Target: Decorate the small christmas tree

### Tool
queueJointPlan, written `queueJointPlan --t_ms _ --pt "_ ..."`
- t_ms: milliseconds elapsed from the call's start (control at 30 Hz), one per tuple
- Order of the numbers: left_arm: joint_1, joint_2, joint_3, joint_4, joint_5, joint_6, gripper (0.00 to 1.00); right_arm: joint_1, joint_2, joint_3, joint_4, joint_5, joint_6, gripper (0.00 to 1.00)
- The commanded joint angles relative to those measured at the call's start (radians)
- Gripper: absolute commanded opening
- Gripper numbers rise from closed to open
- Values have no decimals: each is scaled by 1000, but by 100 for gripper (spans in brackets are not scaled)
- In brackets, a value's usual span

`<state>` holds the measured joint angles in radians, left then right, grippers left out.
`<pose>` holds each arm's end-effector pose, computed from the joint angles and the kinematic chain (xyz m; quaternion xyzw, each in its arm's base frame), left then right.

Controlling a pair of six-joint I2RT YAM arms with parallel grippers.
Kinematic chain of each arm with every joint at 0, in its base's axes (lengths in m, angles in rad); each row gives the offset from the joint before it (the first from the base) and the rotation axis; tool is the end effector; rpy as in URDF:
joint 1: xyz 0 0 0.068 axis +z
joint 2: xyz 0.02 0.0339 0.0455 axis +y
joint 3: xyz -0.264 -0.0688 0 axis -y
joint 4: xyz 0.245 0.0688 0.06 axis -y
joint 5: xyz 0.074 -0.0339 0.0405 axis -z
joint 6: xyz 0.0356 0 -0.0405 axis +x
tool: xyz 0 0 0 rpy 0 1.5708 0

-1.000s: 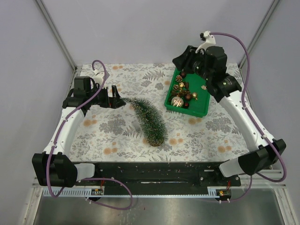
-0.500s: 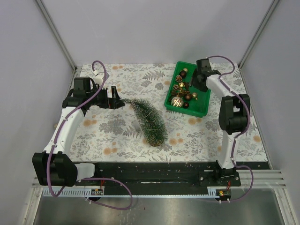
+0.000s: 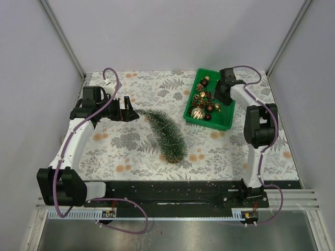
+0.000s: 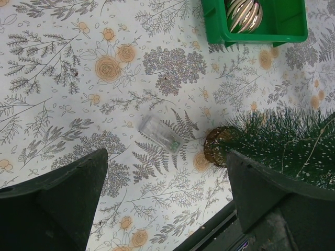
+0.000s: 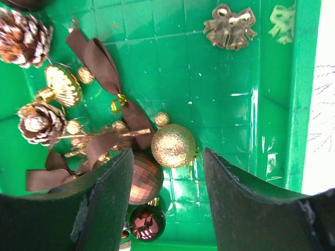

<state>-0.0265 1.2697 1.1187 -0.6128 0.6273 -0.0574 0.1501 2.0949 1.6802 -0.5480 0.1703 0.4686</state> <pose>0.2666 -0.0280 0.3170 0.1076 0.8766 -0.2992 0.3613 0.4585 0.0632 0.2087 0.1759 0.9346 0.0135 0.3088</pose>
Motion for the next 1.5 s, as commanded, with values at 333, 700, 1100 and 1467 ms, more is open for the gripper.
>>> queueJointPlan --t_ms 333,700,1100,1467 --pt "25 -13 9 15 0 13 99 -1 57 -19 33 -15 12 63" --pt "53 -15 -5 15 9 16 99 -3 86 15 23 -31 -1 47" --pt "54 -21 -14 15 15 14 99 -1 -83 -54 68 -90 24 21" --pt "57 -15 -8 19 31 1 99 118 -551 -159 332 -443 73 16"
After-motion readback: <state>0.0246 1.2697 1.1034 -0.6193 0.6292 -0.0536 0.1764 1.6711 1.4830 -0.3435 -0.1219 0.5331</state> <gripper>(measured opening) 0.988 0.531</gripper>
